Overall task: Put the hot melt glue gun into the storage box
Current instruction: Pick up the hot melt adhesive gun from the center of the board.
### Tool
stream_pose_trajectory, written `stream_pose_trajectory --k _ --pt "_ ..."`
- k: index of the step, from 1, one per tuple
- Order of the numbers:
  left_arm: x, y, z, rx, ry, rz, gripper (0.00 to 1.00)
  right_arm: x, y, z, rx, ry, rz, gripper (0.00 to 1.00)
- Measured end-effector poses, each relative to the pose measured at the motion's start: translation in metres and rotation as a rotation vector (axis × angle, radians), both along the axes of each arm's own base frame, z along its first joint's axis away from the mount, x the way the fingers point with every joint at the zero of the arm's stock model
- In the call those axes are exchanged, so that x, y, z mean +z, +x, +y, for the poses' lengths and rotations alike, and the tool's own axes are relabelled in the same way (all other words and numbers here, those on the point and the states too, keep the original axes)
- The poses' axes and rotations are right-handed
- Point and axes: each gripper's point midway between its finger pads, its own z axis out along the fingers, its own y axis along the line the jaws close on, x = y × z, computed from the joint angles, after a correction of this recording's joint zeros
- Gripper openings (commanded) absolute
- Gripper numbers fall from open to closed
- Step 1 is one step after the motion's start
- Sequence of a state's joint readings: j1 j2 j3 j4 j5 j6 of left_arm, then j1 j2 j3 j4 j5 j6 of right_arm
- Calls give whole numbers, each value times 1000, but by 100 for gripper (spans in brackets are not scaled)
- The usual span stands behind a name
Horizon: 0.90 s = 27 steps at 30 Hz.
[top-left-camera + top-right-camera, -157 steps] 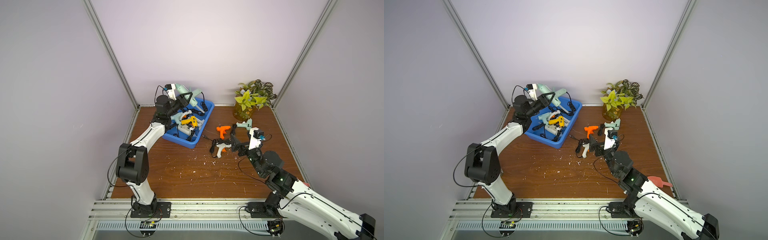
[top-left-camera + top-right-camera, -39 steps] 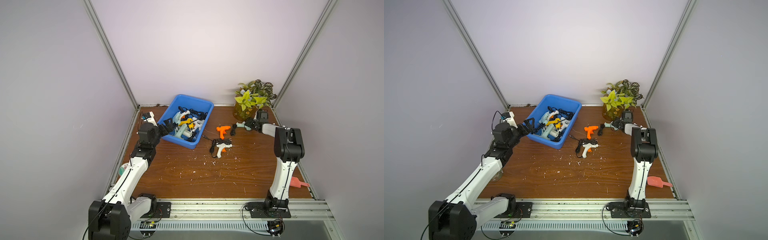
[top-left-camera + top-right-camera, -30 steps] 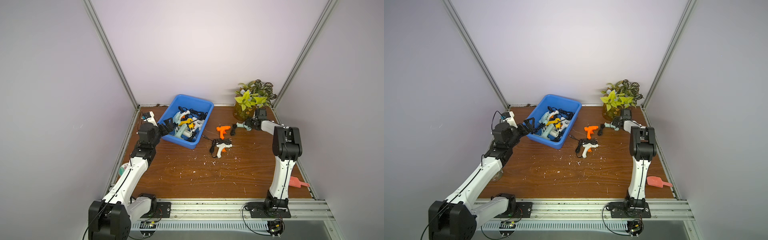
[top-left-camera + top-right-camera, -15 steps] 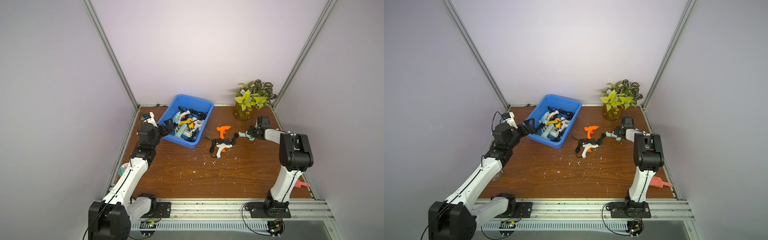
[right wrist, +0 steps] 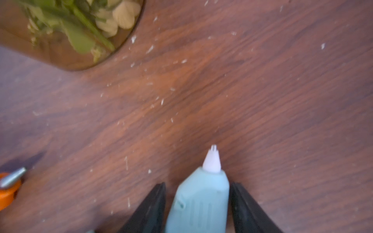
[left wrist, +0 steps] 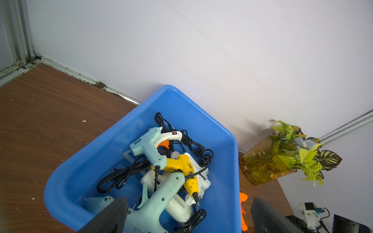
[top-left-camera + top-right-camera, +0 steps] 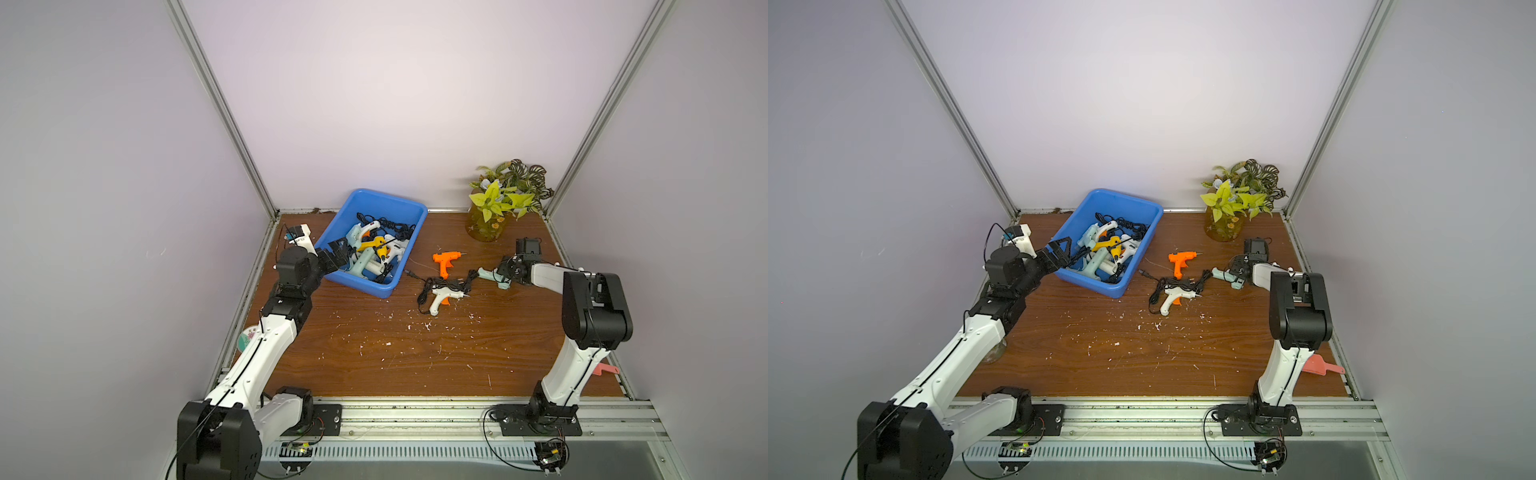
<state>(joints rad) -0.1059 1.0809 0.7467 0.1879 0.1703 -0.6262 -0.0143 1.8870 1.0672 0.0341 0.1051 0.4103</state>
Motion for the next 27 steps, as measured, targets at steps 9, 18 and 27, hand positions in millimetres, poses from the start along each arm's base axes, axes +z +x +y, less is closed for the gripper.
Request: stream_pose_trajectory --k 9,18,27 --pt "-10 3 -12 -42 18 22 100 2 1 1 -10 15 -12 18" --pt "-38 4 -91 -291 62 103 100 38 -32 1 -2 8 -91 11" --pt "-48 -8 -223 -661 172 127 100 105 -37 12 53 12 -291 7"
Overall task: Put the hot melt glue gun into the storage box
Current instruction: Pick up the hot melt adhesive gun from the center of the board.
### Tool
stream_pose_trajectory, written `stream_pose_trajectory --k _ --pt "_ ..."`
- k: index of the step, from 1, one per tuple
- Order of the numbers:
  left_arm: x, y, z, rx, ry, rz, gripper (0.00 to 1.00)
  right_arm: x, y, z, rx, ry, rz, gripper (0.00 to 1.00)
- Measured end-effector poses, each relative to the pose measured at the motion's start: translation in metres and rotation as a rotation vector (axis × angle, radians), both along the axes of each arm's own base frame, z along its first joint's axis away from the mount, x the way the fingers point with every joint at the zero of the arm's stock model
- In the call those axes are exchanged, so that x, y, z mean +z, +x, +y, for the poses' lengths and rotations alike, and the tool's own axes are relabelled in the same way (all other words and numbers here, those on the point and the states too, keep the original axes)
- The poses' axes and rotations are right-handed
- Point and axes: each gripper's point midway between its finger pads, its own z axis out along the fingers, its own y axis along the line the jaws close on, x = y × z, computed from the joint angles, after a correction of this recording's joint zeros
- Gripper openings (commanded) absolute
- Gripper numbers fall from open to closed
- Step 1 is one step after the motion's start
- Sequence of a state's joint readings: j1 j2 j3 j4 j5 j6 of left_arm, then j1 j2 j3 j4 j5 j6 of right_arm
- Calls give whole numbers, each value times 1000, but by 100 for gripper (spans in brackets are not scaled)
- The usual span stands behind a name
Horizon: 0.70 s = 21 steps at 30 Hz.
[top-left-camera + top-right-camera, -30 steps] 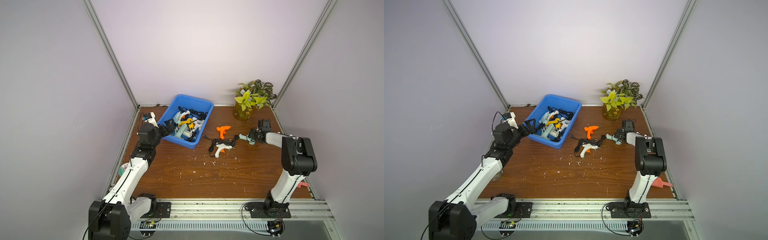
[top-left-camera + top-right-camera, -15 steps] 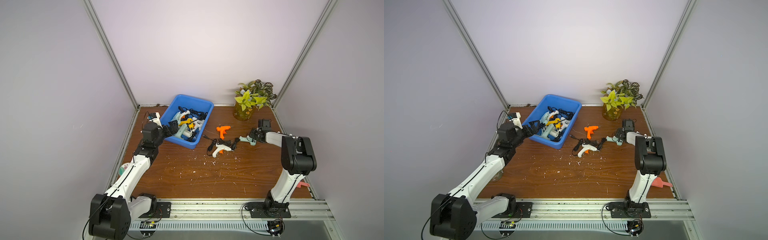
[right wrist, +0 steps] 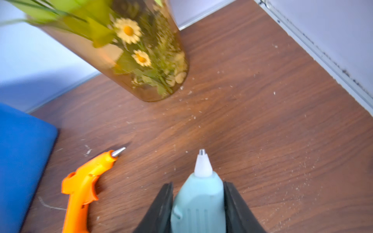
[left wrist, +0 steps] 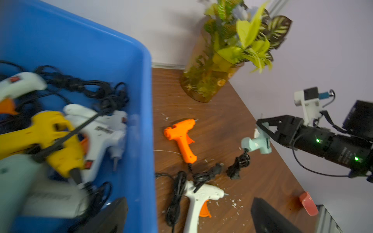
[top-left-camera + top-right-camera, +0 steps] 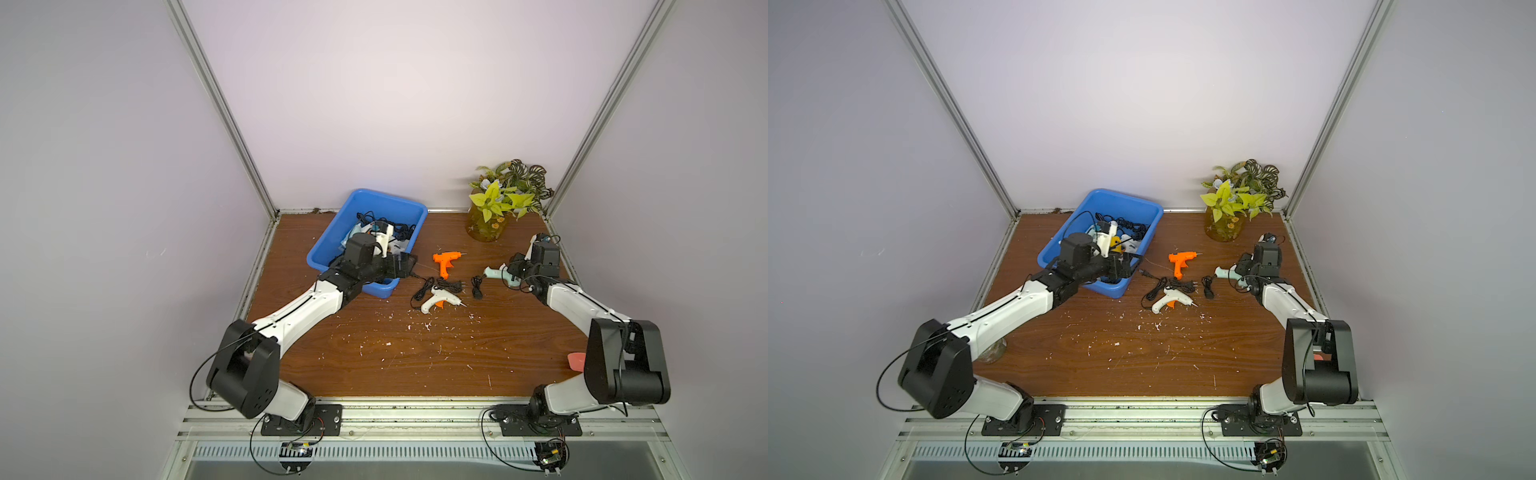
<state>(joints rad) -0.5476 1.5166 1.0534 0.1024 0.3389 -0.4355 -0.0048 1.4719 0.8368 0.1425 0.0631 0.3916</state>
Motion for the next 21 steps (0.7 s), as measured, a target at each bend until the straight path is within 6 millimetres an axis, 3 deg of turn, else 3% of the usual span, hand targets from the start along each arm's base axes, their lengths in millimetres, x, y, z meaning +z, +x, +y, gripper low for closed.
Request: stream_pose_trajectory --k 4,9,13,21 --pt "-18 -9 -56 -162 15 34 98 20 0 19 71 7 -53 7" --pt "-50 -21 -106 -315 11 109 91 45 -3 45 164 33 -135 7" --pt "-57 -31 -128 -387 -28 152 88 52 -8 66 235 58 -169 7" --pt "-37 -32 -145 -433 -125 151 77 58 -13 107 345 95 -196 8"
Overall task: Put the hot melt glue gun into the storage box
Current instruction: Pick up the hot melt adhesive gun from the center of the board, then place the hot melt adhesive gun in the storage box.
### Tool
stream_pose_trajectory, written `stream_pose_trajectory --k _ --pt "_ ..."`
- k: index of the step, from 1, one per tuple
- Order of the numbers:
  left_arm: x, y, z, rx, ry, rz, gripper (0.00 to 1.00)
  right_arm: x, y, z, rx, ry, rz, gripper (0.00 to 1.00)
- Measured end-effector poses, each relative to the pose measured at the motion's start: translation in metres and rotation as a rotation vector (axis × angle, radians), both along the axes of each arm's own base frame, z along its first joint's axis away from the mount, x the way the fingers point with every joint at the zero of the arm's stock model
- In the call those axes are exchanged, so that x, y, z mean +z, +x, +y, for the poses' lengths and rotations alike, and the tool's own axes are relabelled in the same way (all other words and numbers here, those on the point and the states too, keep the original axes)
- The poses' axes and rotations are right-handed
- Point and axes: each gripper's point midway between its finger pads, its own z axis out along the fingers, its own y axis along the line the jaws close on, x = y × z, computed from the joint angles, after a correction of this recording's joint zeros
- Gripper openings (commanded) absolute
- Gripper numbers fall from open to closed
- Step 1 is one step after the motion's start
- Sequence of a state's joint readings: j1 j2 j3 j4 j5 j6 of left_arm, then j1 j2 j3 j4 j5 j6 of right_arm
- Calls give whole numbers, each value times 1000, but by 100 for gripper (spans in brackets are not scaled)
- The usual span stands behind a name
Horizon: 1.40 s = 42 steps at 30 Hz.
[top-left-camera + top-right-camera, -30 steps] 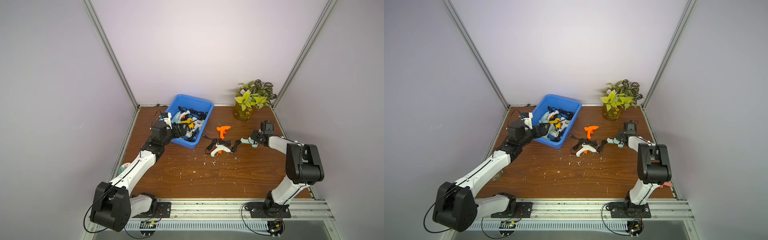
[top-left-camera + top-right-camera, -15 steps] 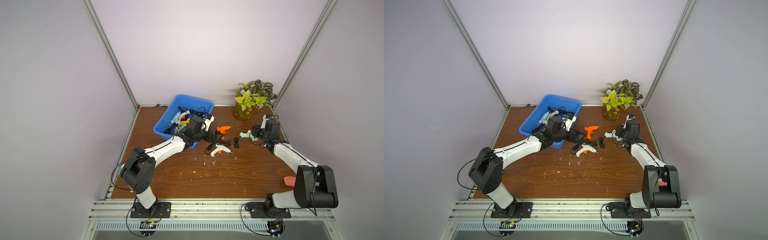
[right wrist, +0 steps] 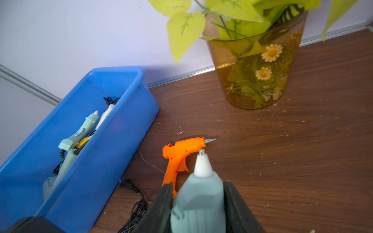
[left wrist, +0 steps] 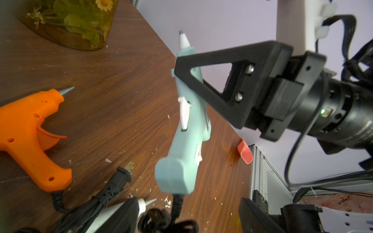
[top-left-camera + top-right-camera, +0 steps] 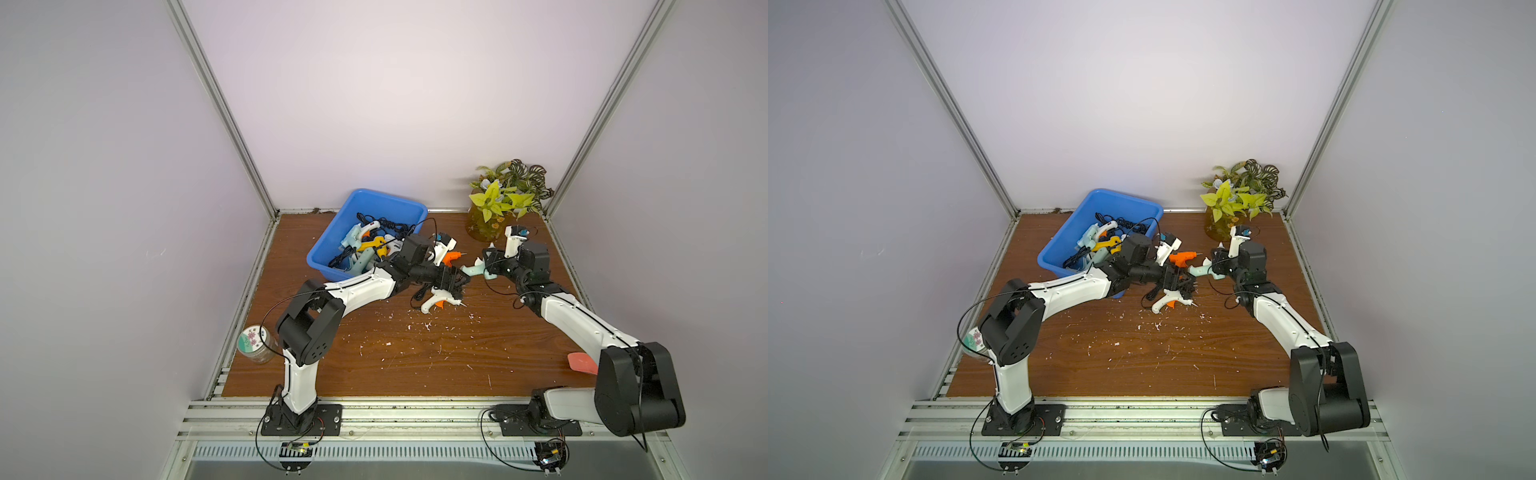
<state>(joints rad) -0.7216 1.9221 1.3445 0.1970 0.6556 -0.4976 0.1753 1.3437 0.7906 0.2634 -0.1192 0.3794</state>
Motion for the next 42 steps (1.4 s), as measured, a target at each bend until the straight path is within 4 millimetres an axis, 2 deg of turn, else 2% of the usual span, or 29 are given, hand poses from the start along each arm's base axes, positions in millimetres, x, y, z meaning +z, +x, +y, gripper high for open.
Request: stream_pose_trajectory --k 6,8,10,13,17,18,20,23,26,29,32,36,39,42 --pt "-3 -1 -5 -17 -29 37 64 8 -3 20 56 22 -27 8" --pt "-1 -2 -6 -20 -38 44 54 9 -4 25 66 24 -31 8" --pt "1 -2 -7 -19 -48 46 36 11 -6 29 77 26 -36 9" --pt "2 -3 -6 -26 -61 59 15 18 -8 32 89 31 -53 12" --pt "10 -8 -4 -32 -86 59 4 27 -11 34 102 35 -74 20" --pt "12 -9 -2 -31 -93 57 2 30 -13 35 106 37 -81 24" --pt "17 -12 1 -27 -107 56 0 36 -15 38 117 41 -94 40" --pt "27 -16 8 -11 -135 52 0 47 -20 42 126 59 -117 71" --pt "40 -21 21 11 -169 50 0 65 -27 42 132 72 -164 84" --pt "57 -14 44 62 -214 31 0 85 -35 40 128 92 -213 99" --pt "74 6 78 165 -246 -2 0 99 -42 36 119 102 -253 100" --pt "94 48 136 356 -266 -55 0 102 -48 30 89 103 -266 100" --pt "96 77 176 483 -268 -65 1 99 -50 27 73 97 -253 99" --pt "85 105 207 585 -260 -31 3 96 -50 25 64 93 -242 100"
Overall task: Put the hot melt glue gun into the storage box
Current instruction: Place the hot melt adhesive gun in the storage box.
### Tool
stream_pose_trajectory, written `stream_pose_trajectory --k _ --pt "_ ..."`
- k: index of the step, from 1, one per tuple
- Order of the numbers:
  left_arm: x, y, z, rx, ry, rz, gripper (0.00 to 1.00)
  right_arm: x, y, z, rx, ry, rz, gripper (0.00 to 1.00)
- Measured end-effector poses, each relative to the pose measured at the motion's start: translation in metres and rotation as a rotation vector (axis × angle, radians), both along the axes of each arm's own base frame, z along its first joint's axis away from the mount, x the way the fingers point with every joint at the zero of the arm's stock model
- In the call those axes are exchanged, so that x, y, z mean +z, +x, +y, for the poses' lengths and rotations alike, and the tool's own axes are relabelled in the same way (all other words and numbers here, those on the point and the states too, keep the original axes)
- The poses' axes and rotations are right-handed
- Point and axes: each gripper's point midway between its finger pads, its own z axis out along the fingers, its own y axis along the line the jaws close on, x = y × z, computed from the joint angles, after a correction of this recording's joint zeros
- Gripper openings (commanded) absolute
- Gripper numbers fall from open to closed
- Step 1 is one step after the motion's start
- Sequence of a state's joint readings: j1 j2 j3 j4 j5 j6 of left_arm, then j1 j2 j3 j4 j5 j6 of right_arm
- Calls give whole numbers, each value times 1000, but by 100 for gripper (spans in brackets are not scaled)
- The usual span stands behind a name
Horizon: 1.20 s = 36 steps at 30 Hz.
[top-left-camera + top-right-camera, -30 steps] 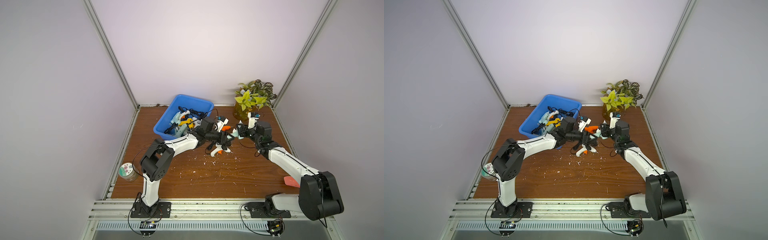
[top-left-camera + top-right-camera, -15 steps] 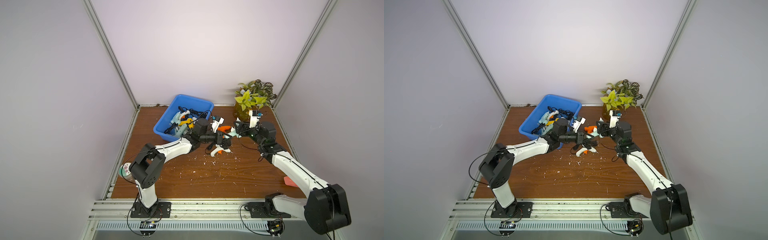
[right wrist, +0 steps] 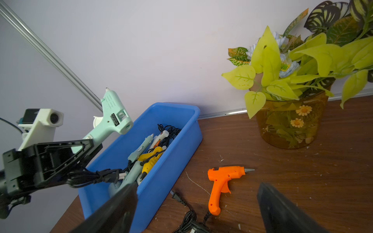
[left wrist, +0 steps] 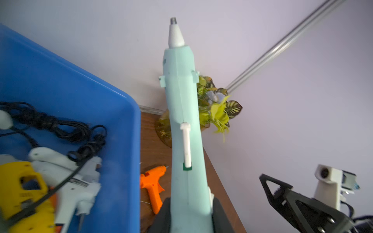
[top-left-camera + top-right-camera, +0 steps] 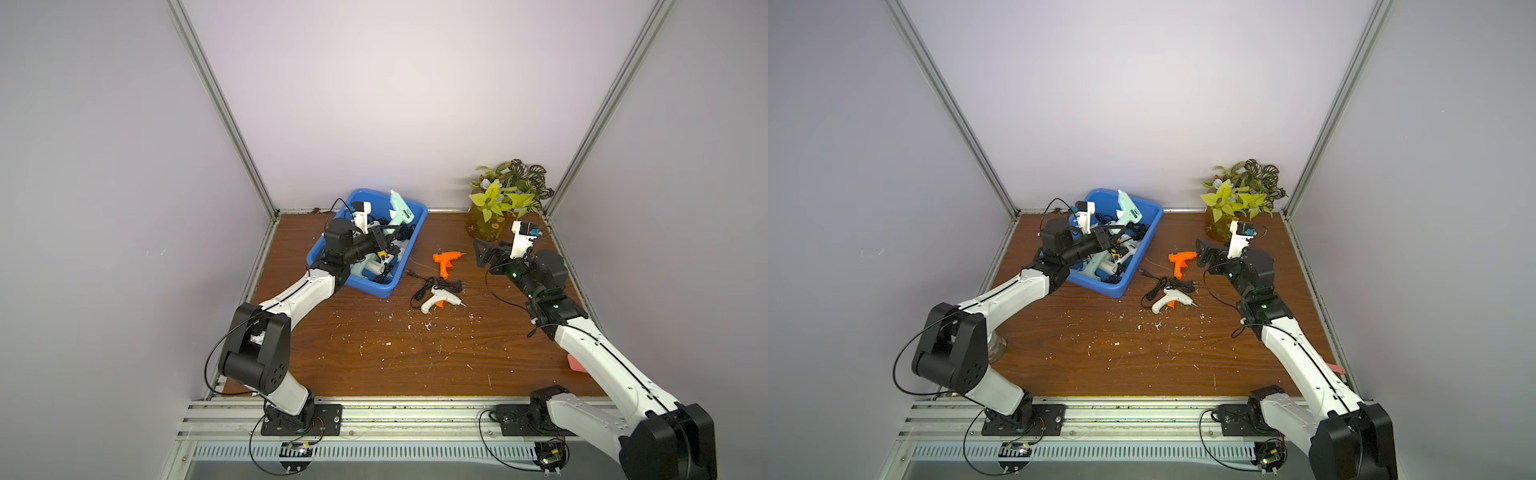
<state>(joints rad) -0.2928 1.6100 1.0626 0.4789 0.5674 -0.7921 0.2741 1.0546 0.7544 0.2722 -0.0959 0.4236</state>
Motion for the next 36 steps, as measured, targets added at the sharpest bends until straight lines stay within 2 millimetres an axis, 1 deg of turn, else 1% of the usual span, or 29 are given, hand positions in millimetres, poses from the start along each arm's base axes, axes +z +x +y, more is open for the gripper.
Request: stream_pose_trajectory --k 2,4,7,9,11,13,15,18,20,22,25,28,31,33,36 --pt "-10 15 10 37 -5 35 6 -1 0 -1 -8 -2 3 99" --pt "-23 28 15 62 -11 74 6 -3 -1 -1 -11 -5 7 99" --pt "-44 46 16 88 -25 136 7 -6 -3 -3 -18 -8 14 99" --pt "-59 56 15 103 -47 176 10 -8 -4 -5 -31 -12 21 98" --pt "-72 64 14 118 -74 213 11 -9 -4 -6 -35 -15 26 99" --pt "-89 71 14 135 -101 252 12 -11 -4 -6 -38 -20 33 96" --pt "-106 78 13 151 -117 296 17 -14 -4 -8 -43 -30 43 92" --pt "-120 90 11 173 -129 326 30 -21 -4 -10 -57 -48 62 85" --pt "-124 93 10 183 -133 334 35 -27 -4 -11 -62 -61 85 84" --pt "-126 96 11 198 -135 336 44 -38 -3 -13 -74 -78 118 83" --pt "-127 99 15 228 -128 329 59 -58 0 -12 -72 -101 180 81" --pt "-127 102 19 255 -114 316 69 -82 1 -9 -64 -130 253 78" --pt "-123 102 24 280 -87 296 78 -102 2 -4 -52 -153 312 76" --pt "-119 99 31 308 -61 282 83 -118 1 0 -40 -172 358 74" --pt "-110 89 50 368 -17 263 92 -133 4 8 -20 -197 407 71"
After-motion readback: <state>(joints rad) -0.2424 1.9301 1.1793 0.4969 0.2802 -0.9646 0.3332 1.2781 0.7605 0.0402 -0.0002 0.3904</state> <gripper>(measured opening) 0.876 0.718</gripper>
